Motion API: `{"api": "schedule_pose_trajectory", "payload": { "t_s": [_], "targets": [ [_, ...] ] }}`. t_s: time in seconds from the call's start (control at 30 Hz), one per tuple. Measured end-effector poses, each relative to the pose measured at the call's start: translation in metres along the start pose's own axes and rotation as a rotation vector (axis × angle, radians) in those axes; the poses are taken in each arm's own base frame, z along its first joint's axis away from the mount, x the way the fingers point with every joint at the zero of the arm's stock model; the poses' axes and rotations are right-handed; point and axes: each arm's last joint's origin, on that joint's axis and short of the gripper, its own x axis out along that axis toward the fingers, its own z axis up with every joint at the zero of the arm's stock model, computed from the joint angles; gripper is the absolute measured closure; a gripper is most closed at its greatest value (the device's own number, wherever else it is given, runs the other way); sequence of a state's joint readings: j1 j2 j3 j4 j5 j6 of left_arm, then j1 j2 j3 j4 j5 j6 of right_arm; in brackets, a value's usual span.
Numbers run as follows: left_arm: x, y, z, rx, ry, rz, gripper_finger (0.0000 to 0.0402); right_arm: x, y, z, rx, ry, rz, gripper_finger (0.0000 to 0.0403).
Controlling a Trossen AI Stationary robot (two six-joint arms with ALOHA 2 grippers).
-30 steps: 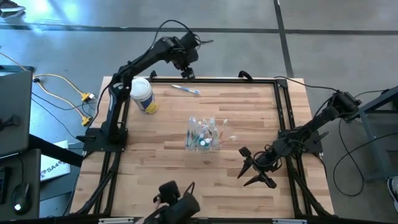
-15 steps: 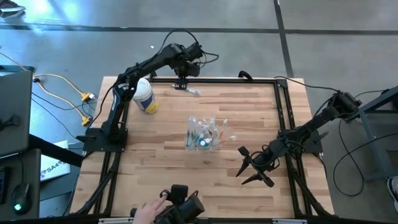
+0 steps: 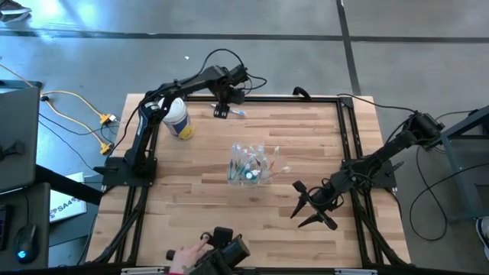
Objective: Pick & Place toothbrushing station
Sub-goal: Put the blue toothbrush into the transparent organizer
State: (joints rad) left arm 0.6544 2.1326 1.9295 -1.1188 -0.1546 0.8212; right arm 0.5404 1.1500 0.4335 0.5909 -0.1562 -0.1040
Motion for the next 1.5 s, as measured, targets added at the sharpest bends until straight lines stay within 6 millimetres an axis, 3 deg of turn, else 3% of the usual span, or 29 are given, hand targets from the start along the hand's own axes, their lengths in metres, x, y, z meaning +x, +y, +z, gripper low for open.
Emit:
{"api": "schedule_pose_trajectory", "payload": {
  "t_s": [0.37, 0.8, 1.17, 1.33, 1.5],
  "targets": [
    [0.024, -0.009, -0.001, 0.040, -0.037, -0.031, 0.0176, -0.001, -0.007, -0.003, 0.016, 0.025, 0.004, 0.0247],
    [0.034, -0.012, 0.000, 0.037, -0.097, -0.065, 0.0176, -0.002, -0.009, -0.005, 0.023, 0.039, 0.032, 0.0247],
    [0.076, -0.016, 0.005, 0.013, -0.031, -0.102, 0.0176, -0.002, -0.009, -0.006, 0.025, 0.048, 0.036, 0.0247],
    [0.078, -0.016, 0.005, -0.003, -0.018, -0.101, 0.0176, -0.002, -0.009, -0.007, 0.027, 0.056, 0.034, 0.0247],
    [0.068, -0.015, 0.010, -0.037, 0.020, -0.041, 0.0176, -0.003, -0.015, -0.008, 0.032, 0.057, 0.022, 0.0247]
  ]
}}
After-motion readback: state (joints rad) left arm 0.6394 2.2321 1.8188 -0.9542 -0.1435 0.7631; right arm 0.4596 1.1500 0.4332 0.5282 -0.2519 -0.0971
